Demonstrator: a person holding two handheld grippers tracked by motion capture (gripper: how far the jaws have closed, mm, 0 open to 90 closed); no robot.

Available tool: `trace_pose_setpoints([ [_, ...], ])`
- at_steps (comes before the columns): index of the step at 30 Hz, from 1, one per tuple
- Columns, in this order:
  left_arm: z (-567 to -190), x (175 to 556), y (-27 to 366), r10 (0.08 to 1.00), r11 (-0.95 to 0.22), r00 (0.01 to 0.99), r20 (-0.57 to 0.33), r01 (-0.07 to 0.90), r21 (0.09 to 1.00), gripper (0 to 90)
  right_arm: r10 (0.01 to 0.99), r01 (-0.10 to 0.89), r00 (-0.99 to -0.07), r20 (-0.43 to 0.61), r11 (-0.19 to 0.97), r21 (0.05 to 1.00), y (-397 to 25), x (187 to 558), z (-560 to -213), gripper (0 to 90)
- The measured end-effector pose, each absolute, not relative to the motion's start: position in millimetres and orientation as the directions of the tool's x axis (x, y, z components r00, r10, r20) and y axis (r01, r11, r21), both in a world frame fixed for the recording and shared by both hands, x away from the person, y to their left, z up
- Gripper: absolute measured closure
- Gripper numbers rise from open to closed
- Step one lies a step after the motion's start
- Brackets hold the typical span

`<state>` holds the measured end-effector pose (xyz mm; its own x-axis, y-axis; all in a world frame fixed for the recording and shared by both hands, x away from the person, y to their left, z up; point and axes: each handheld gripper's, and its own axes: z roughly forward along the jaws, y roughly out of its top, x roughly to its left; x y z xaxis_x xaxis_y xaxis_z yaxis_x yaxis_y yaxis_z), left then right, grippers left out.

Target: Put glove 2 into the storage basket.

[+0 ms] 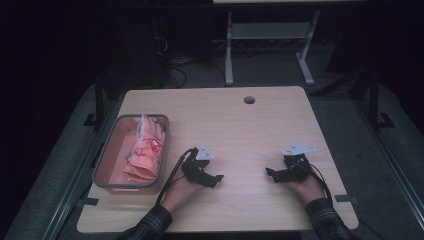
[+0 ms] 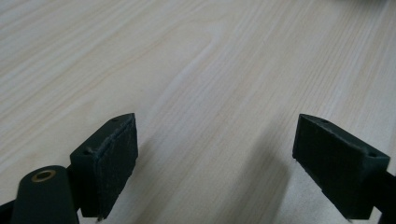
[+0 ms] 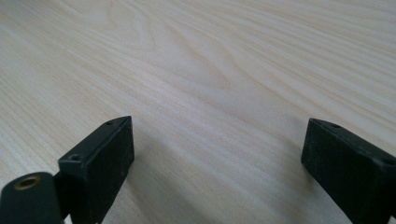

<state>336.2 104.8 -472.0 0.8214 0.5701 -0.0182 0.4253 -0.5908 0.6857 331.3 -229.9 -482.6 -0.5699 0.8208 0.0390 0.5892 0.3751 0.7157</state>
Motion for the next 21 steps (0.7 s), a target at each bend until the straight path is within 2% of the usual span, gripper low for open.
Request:
trace_pose_setpoints([
  [8, -478.6, 333.6, 103.7, 0.555, -0.580, 0.832, 0.000, 0.387, 0.717, 12.2, 0.821, 0.589, -0.570, 0.038, 0.376, 0.716, -229.8, 331.2, -482.6, 9.2],
  [11, -478.8, 332.2, 102.8, 0.522, -0.592, 0.853, -0.003, 0.364, 0.719, 12.2, 0.821, 0.589, -0.570, 0.038, 0.375, 0.716, -229.8, 331.2, -482.6, 9.2],
  [21, -478.8, 332.2, 102.8, 0.520, -0.593, 0.854, -0.003, 0.364, 0.718, 12.4, 0.821, 0.589, -0.570, 0.039, 0.375, 0.716, -229.8, 331.2, -482.6, 9.2],
])
